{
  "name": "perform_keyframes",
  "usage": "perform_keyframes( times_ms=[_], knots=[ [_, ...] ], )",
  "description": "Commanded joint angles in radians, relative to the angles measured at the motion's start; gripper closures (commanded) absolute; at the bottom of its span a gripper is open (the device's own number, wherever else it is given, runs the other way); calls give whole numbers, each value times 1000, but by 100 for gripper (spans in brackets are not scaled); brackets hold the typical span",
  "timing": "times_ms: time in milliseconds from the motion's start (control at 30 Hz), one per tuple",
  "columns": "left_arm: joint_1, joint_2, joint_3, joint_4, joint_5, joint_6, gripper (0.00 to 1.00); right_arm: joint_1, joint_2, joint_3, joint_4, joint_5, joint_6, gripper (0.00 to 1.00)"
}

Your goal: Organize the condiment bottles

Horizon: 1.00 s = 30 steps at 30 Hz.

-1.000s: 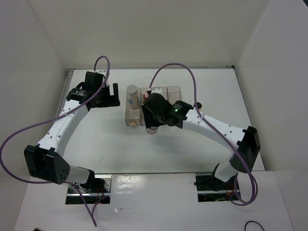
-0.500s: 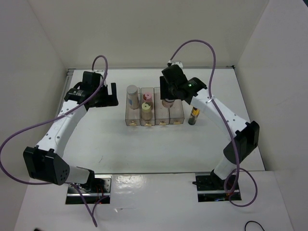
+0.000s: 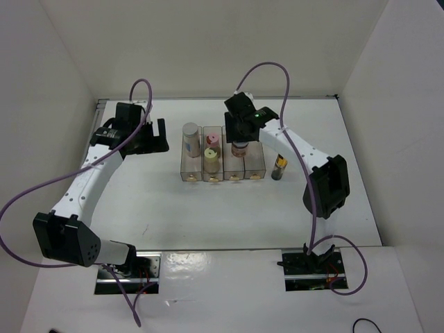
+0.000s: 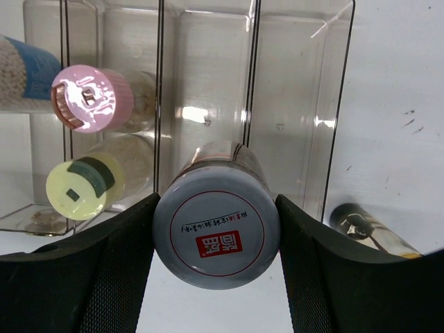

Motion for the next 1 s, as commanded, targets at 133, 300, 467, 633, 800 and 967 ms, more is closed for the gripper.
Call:
perform_keyframes(
  times_ms=[133, 300, 467, 633, 800, 967],
  knots=[
    [6, -20, -19, 14, 25, 36, 0, -4, 24, 87, 129, -26, -11, 95],
    [15, -20, -28, 14, 25, 36, 0, -4, 64, 78, 149, -38, -2, 95],
    [15, -20, -37, 14, 34, 45, 0, -4, 64, 50, 172, -38, -2, 95],
    [15, -20, -37, 14, 34, 45, 0, -4, 97, 40, 183, -48, -2, 95],
    [25, -29, -46, 14, 34, 45, 0, -4, 117, 3, 215, -48, 9, 95],
    [25, -29, -46, 14, 34, 45, 0, -4, 117, -28, 236, -48, 18, 95]
  ],
)
